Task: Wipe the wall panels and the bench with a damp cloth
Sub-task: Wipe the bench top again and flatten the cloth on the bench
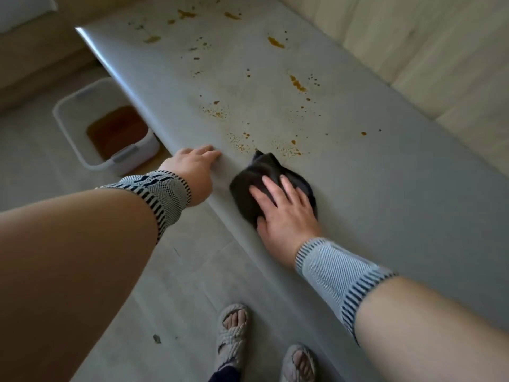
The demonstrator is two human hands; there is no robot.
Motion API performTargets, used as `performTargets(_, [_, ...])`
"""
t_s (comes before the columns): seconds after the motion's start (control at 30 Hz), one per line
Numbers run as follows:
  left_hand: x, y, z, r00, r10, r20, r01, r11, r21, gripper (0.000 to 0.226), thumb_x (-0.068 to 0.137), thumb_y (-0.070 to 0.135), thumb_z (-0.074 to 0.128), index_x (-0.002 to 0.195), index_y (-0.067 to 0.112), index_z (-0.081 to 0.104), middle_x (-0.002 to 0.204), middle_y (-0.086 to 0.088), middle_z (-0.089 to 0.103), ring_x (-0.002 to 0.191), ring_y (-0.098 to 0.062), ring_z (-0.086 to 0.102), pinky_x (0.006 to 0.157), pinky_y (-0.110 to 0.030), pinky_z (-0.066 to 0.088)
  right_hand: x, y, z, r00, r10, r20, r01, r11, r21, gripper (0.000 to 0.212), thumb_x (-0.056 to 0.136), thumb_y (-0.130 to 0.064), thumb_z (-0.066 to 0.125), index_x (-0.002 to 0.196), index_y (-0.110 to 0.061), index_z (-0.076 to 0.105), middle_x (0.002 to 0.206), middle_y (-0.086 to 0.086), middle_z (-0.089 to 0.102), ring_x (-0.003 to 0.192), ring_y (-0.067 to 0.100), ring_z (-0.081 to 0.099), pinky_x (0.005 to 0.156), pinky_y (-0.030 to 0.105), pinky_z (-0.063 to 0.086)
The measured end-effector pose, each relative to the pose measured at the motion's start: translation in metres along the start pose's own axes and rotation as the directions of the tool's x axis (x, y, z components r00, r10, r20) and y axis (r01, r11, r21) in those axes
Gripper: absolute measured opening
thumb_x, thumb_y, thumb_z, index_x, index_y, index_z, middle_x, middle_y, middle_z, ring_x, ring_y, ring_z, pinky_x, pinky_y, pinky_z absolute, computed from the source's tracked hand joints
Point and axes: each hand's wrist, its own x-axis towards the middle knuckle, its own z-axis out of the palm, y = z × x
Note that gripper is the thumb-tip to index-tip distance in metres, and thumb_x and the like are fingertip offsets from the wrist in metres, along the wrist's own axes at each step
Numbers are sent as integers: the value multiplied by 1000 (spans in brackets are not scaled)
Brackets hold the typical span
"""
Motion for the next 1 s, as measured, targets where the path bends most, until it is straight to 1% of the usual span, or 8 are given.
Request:
performTargets(0.07, [0,-8,3,998,-69,-1,69,997,41,76,95,16,51,157,23,8,166,0,-6,152,-24,4,120,-46,22,-38,2,13,1000,-7,-26,8,1000,11,55,90,-37,38,144,-28,40,155,4,33,144,32,26,116,50,22])
performTargets(0.17, [6,-12,3,992,-80,101,73,995,75,79,95,21,54,157,14,4,164,-4,-7,152,-23,3,120,-48,23,-77,8,28,1000,-23,4,23,999,-27,57,81,-41,40,137,-28,45,145,5,46,133,33,42,109,49,26])
performTargets(0.27, [17,-14,-11,980,-47,193,19,989,147,75,97,12,48,157,12,4,165,-6,-2,151,-23,11,120,-44,26,-33,-9,14,998,-60,16,61,994,-94,60,80,-47,40,139,-35,39,149,4,38,136,34,36,111,52,26])
performTargets(0.43, [23,-21,-12,968,-11,249,-32,986,165,76,99,12,46,158,15,-1,165,-6,-6,152,-22,7,122,-39,21,68,-64,-8,999,-49,12,50,998,-37,62,95,-47,40,151,-42,12,162,-4,-11,147,29,-16,116,55,-10])
performTargets(0.7, [28,-21,-12,942,-46,334,17,996,90,84,96,7,47,157,18,-9,164,-2,-17,152,-21,-6,122,-45,16,-20,-10,13,1000,-23,13,24,996,-82,62,76,-44,42,136,-30,42,146,8,45,135,36,38,111,55,25])
performTargets(0.77, [28,-19,-13,936,-40,350,3,994,105,85,96,8,47,157,18,-12,164,-2,-20,152,-21,-8,123,-43,14,3,-22,4,1000,1,19,1,994,-108,62,74,-45,41,134,-29,41,145,10,44,136,37,33,110,59,27])
performTargets(0.9, [38,-28,-1,922,-18,386,-56,982,179,87,94,22,48,156,17,-14,163,-7,-21,151,-26,-16,123,-47,16,88,-66,-11,998,47,-29,-47,999,6,74,87,-43,50,152,-29,17,163,2,-1,148,31,-9,115,58,-6])
performTargets(1.0, [40,-27,0,917,-23,398,-59,979,194,85,96,29,46,157,18,-13,163,-8,-21,151,-27,-16,122,-49,15,86,-69,-5,997,20,-71,-19,1000,13,74,84,-38,53,152,-26,26,162,3,14,149,32,4,117,55,1])
